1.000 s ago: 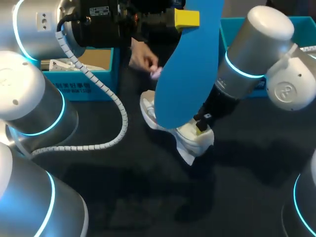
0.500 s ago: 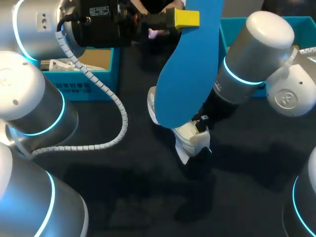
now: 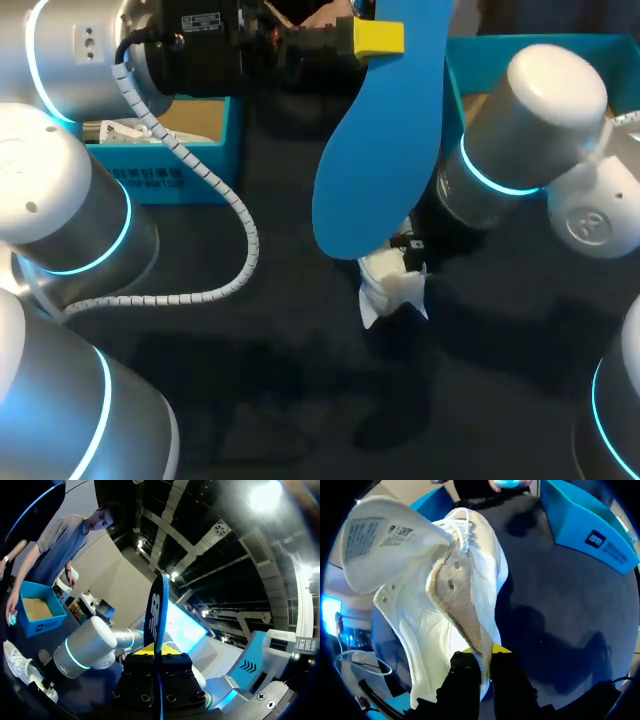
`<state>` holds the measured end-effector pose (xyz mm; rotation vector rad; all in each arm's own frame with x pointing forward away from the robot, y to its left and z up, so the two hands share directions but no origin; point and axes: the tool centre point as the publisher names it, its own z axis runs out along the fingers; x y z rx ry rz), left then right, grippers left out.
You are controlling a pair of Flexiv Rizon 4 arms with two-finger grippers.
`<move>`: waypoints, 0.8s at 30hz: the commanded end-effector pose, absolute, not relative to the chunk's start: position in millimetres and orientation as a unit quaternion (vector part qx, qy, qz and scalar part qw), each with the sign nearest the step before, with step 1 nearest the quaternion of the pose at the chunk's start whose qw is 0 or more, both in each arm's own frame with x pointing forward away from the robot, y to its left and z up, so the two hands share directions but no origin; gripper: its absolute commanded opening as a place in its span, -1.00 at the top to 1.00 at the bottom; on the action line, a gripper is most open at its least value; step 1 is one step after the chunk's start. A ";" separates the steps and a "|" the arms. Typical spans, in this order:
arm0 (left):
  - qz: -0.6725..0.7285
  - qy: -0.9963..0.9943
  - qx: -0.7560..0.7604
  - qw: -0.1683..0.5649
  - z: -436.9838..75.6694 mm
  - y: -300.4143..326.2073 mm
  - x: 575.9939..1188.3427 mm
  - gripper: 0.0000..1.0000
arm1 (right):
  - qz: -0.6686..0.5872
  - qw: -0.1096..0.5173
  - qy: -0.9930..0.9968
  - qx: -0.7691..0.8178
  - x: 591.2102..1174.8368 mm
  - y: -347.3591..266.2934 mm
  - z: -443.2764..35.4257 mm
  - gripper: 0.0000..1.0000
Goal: Take the shoe out of the shoebox, open the shoe tongue, remove and reinsert the insole, then place the shoe into the shoebox
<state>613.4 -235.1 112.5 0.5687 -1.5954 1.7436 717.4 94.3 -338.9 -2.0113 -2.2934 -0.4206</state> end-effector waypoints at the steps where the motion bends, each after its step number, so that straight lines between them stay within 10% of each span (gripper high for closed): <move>1: 0.672 -0.615 0.219 0.348 111.6 -236.3 613.6 1.00 | -0.155 0.027 -0.737 -0.658 711.6 88.1 -344.2 1.00; 24: 0.672 -0.615 0.219 0.348 111.6 -236.3 613.6 1.00 | -0.131 0.054 -0.694 -0.706 708.4 98.8 -390.3 1.00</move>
